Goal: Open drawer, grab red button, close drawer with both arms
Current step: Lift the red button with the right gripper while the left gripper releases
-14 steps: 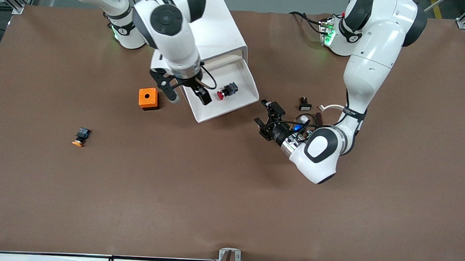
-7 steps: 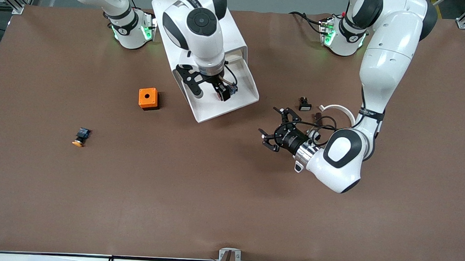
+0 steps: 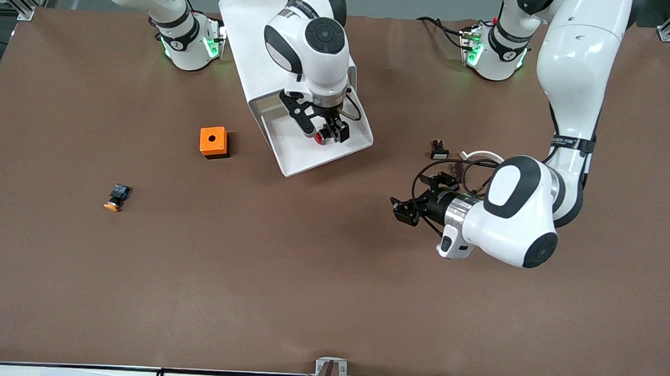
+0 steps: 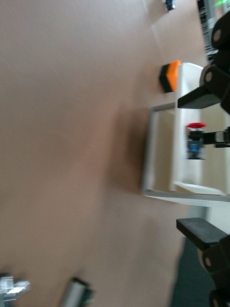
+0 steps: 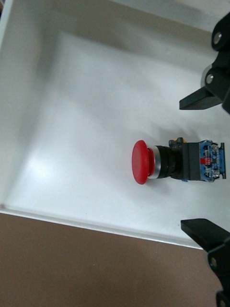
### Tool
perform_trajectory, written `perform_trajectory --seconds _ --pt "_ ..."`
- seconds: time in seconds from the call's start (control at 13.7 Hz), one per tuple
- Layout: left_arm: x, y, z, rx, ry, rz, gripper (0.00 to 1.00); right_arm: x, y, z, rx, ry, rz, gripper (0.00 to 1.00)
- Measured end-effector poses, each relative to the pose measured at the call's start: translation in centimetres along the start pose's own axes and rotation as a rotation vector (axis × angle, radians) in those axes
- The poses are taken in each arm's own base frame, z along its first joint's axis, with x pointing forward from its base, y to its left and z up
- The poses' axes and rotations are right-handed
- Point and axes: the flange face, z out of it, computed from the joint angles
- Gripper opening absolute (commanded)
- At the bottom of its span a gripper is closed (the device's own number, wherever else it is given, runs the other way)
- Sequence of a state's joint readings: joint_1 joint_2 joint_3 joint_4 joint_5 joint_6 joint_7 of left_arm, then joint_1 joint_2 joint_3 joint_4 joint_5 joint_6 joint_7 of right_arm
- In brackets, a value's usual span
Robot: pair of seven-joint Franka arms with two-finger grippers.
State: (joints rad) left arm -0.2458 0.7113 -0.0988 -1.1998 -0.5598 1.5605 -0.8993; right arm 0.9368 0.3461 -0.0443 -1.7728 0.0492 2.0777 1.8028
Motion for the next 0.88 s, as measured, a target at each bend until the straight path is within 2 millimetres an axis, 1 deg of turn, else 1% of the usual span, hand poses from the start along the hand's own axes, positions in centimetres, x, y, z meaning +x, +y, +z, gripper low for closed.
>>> perform_trajectory --seconds 0.15,0.29,0.51,0.58,0.66,0.73,0.8,0.88 --pt "0.3 0.1 -1.8 -0.017 0.118 0.07 1.0 -0.1 -0.2 0.3 -0.003 0.003 0.006 1.0" --pt "0.4 0.1 -3.2 -0.04 0.181 0.117 1.0 -0.2 -0.3 0.8 -0.008 0.01 0.008 1.0" --pt "1.0 -0.2 -4.6 -0.034 0.27 0.178 1.0 -0.7 -0.3 1.6 -0.017 0.015 0.003 0.99" --pt "1.3 -0.2 -4.9 -0.024 0.314 0.189 1.0 -0.8 -0.3 1.6 -0.017 0.015 0.002 0.81" --pt "1.5 0.0 -5.2 -0.013 0.363 0.198 1.0 -0.9 -0.4 1.5 -0.015 0.015 0.0 0.58" --pt "1.6 0.1 -5.3 0.001 0.405 0.2 1.0 -1.1 -0.4 1.4 -0.012 0.014 -0.001 0.31" --pt "1.5 0.2 -5.3 0.01 0.434 0.182 1.0 -1.3 -0.4 1.4 -0.011 0.014 -0.005 0.08" --pt "1.3 0.4 -5.2 0.013 0.455 0.149 1.0 -1.5 -0.4 1.5 -0.008 0.014 -0.008 0.0"
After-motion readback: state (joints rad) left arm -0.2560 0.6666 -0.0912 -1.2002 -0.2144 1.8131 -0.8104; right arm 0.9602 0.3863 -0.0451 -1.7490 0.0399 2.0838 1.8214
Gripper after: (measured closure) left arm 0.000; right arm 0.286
